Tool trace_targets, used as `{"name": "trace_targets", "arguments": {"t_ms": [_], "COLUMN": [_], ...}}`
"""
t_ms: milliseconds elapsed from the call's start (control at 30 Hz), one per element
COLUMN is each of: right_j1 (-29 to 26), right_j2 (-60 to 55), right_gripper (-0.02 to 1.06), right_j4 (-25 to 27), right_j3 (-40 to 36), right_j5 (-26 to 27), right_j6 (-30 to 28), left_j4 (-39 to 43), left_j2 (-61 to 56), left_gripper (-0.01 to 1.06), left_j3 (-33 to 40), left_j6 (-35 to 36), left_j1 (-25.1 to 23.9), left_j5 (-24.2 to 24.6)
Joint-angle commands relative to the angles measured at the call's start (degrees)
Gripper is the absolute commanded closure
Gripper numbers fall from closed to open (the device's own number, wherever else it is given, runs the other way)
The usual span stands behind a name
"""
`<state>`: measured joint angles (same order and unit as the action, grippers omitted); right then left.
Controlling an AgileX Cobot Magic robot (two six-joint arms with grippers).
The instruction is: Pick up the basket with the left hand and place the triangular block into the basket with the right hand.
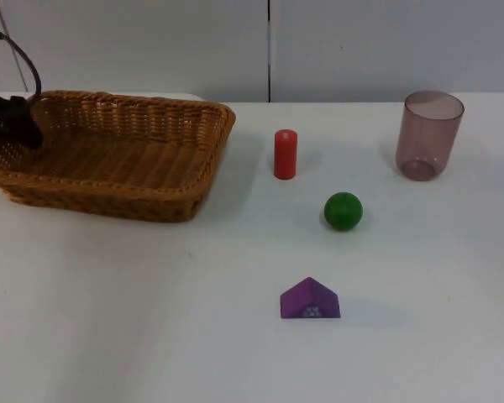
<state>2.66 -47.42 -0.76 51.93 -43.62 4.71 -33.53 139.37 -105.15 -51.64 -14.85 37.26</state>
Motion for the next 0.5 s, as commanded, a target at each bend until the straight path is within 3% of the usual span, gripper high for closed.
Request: {"name": "trace_targets", "arguments": {"t_ms": [0,267,467], "right_j1": [0.0,0.0,0.0], "right_j2": [0.3,0.3,0.3], "right_gripper": [0.0,0.0,0.0], "right_j4": [0.3,0.8,0.8], "right_j3": [0.3,0.3,0.3], "right_j5": [0.0,0.2,0.3], "right_j6": [-0.5,-0.5,-0.5], "left_j4": [-1.1,-0.5,0.3], "left_j2": [0.8,3.0,3.0], "left_gripper": [0.0,0.0,0.04], "left_j3": [-1.3,-4.1,-4.2], "left_j6": [0.8,2.1,2.6], "left_j1": [-0.1,-0.1,-0.1], "left_j5": [0.2,5.1,4.4]}}
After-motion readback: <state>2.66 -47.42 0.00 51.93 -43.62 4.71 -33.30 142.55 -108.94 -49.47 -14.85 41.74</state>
